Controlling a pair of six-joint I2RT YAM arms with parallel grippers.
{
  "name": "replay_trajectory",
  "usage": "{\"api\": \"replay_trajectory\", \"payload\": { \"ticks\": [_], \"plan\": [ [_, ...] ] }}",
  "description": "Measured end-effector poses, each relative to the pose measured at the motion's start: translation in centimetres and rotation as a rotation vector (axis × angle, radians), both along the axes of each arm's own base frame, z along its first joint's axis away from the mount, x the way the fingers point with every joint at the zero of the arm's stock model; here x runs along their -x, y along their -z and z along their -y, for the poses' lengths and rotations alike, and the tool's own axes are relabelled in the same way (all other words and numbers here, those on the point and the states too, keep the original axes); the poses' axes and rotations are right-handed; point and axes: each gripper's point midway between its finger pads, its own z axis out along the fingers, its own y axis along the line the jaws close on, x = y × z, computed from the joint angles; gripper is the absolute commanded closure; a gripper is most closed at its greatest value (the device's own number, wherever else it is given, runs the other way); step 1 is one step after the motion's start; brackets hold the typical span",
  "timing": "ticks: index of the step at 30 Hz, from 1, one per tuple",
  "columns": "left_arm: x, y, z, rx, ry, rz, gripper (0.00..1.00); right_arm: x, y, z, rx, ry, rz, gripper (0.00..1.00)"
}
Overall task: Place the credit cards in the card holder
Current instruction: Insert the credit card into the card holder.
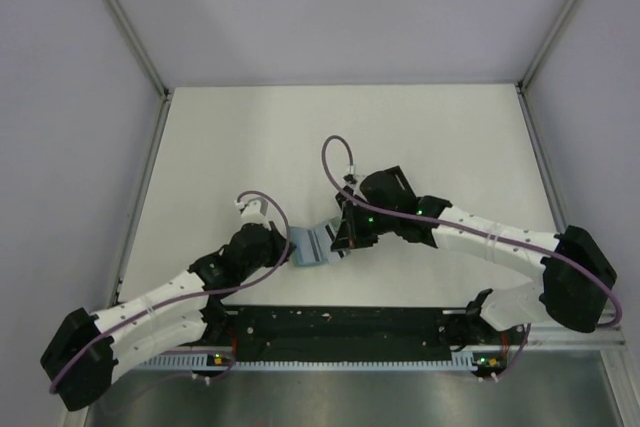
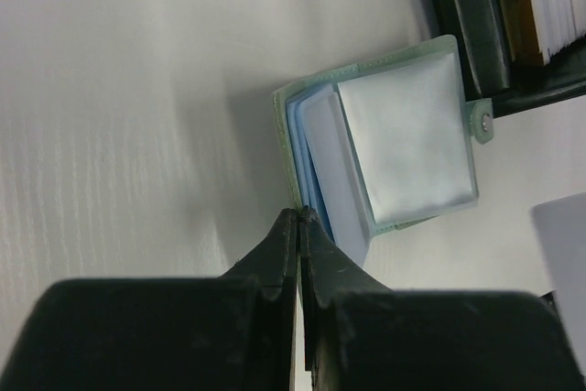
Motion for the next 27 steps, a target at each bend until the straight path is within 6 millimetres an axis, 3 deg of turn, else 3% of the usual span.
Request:
{"api": "replay_trajectory", "payload": {
  "ticks": [5,11,16,21,27],
  "plan": [
    [-0.1,-1.8,0.8,0.041,0.025,0.025,1.00,1.2,1.1,-1.4,0.051,-0.058,0.059,1.00],
    [-0.3,-3.6,1.4,0.062,0.039,0.034,1.00,-0.4,1.4,-1.5,0.076,0.061,0.083,1.00],
    [0.0,-3.4,1.3,0.053,0.042,0.017,1.00,-1.0,1.4,-1.7,0.099,0.159,0.104,1.00],
    [0.2,-3.4,1.4,0.057,0.057,0.006,1.00,-1.1,0.4,-2.5,0.078,0.192,0.128,1.00],
    [0.3,-3.4,1.5,0.060,0.062,0.003,1.00,-1.3,0.4,-2.8,0.078,0.199,0.133,1.00]
  ]
}}
